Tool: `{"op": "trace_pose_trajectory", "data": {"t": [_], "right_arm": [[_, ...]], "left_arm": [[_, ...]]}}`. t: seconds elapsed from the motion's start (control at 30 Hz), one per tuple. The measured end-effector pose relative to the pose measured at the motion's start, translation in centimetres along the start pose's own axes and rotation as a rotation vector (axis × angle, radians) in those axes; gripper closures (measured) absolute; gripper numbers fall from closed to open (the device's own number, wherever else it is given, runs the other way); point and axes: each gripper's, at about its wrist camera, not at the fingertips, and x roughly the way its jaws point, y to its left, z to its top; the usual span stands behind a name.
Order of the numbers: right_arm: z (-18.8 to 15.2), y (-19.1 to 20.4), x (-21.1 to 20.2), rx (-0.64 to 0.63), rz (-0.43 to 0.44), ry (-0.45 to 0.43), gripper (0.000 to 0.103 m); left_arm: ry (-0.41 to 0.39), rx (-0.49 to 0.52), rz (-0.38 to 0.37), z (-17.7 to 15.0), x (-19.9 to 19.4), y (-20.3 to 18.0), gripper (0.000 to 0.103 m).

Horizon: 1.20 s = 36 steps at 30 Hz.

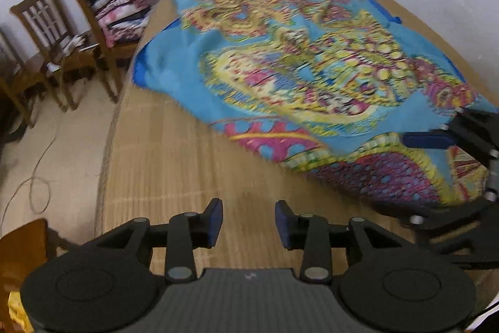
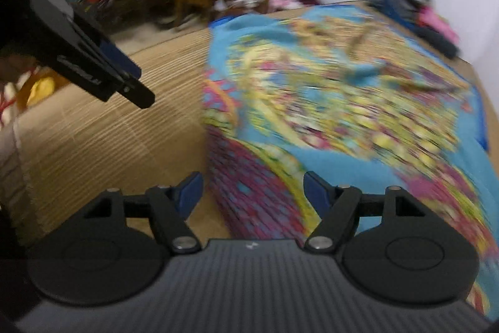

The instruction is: Fold clothes

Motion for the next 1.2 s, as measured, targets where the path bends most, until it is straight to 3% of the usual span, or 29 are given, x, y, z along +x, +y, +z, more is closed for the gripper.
{"op": "trace_pose_trajectory", "data": {"t": [0.1, 0.3, 0.4, 0.47, 0.5, 0.63, 0.77, 0.9, 1.0, 1.13, 1.17, 1.2], "right_arm": [[-0.5, 1.5, 1.4, -0.033, -0.002, 0.057, 0.030], [-0.5, 0.4, 2.7, 0.076, 0.046, 0.098, 0.031], [-0.8, 0.2, 2.9, 0.102, 0.073, 0.089, 0.044], [-0.8, 0.0, 2.8, 0.112, 0.083, 0.079, 0.072], [-0.7, -0.1, 2.6, 0.123, 0.087, 0.077, 0.096], [-0.3, -1.2, 1.6, 0.183, 0.109, 0.044, 0.097], [1.5, -4.4, -1.0, 0.256, 0.106, -0.064, 0.098], [3.6, -10.3, -3.7, 0.350, 0.025, -0.198, 0.098], [4.8, -16.4, -4.7, 0.407, -0.102, -0.270, 0.098], [4.9, -24.2, -3.1, 0.481, -0.389, -0.279, 0.095], [4.6, -25.6, -2.5, 0.498, -0.443, -0.254, 0.095], [4.3, -26.2, -2.3, 0.514, -0.439, -0.240, 0.094]], "left_arm": [[0.024, -0.023, 0.046, -0.5, 0.6, 0.2, 0.062], [0.047, -0.063, 0.067, -0.6, 1.4, 0.4, 0.052], [0.055, -0.085, 0.085, -0.2, 1.7, 0.3, 0.050], [0.054, -0.092, 0.089, 0.1, 1.8, 0.1, 0.047], [0.054, -0.095, 0.090, 0.3, 1.8, 0.0, 0.047], [0.055, -0.104, 0.098, 0.9, 2.0, -0.3, 0.046], [0.067, -0.099, 0.107, 1.3, 2.4, -1.0, 0.046], [0.077, -0.090, 0.123, 2.1, 2.9, -1.4, 0.046], [0.079, -0.084, 0.135, 3.0, 3.5, -1.7, 0.046], [0.072, -0.072, 0.154, 4.5, 4.5, -2.2, 0.046], [0.071, -0.070, 0.159, 4.8, 4.8, -2.3, 0.046], [0.069, -0.067, 0.164, 5.2, 5.0, -2.4, 0.045]]}}
